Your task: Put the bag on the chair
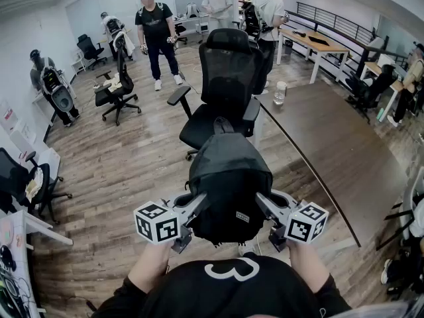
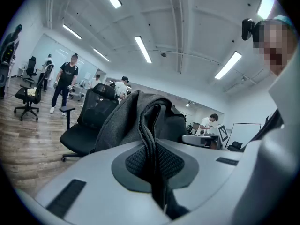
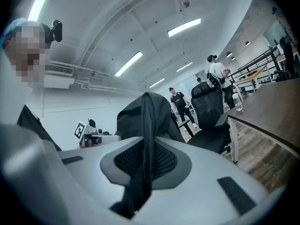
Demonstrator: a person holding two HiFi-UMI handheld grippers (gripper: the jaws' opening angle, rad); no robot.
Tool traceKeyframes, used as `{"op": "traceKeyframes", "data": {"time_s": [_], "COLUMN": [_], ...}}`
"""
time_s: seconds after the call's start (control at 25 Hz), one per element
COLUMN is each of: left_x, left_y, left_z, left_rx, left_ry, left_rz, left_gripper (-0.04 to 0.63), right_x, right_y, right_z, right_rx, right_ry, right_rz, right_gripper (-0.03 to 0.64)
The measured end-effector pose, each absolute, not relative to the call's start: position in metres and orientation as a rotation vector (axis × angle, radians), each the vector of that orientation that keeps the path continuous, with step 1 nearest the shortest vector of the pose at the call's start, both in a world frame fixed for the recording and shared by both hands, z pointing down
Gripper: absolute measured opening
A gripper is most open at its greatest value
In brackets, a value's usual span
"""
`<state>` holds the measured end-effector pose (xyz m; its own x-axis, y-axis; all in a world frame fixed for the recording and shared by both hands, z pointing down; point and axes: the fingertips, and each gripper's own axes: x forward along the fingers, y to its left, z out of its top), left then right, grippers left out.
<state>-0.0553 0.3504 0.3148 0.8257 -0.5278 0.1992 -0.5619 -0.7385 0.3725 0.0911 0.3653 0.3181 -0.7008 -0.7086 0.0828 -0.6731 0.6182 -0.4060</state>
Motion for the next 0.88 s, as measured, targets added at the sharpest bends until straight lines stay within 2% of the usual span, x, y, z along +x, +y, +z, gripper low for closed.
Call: {"op": "traceKeyframes", "data": {"time_s": [0.88], "left_x": [-0.076], "left_y": [0.348], "left_z": [0.315], "left_rx": [2.591], "left_ry": [-0.834], "left_rz": [0.102], "left_gripper": [0.025], "right_x": [0.071], "right_y": [0.361], "right_z": [0.319], "right_rx": [-1.189], "right_ry": [2.757], "right_rz": [-0.624], "right_gripper": [0.061]}}
